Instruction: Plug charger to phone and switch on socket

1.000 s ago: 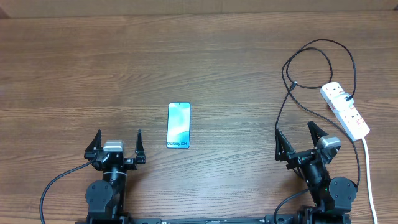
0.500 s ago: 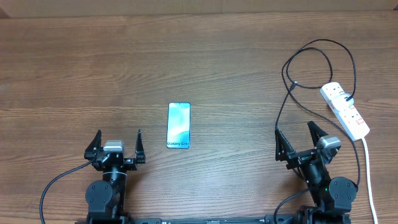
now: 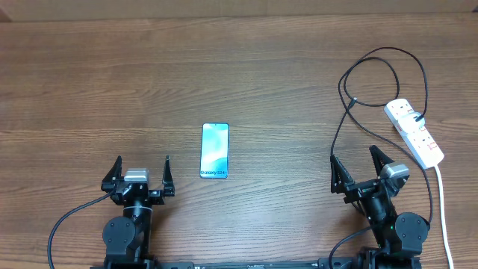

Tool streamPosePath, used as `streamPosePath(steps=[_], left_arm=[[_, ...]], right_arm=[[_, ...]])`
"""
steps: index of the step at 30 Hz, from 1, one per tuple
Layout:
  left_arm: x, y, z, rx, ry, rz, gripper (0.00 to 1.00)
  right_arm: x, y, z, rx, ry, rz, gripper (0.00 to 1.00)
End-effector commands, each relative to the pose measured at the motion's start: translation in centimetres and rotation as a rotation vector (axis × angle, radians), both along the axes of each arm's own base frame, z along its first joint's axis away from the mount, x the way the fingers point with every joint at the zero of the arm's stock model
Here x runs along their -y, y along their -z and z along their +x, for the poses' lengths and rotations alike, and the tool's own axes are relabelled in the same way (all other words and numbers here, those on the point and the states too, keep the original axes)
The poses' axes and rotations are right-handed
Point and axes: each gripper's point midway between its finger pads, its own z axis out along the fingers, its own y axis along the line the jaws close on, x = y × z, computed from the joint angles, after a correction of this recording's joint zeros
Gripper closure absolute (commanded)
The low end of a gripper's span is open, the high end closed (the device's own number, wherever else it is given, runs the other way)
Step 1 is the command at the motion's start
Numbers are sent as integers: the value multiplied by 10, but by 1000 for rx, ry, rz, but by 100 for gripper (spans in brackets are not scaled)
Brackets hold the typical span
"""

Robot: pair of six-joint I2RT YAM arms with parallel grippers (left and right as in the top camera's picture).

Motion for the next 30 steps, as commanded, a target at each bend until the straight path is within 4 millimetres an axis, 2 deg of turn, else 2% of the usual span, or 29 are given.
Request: streamPosePath(steps=[1,28,30], left_arm=[[-1,0,0,5,0,19,0],[-1,0,0,7,-1,18,0],[-1,-2,0,14,-3,-20,0]], right_arm=[[3,3,1,0,14,-7,0],[3,3,1,1,14,-7,0],[3,3,1,0,14,-7,0]])
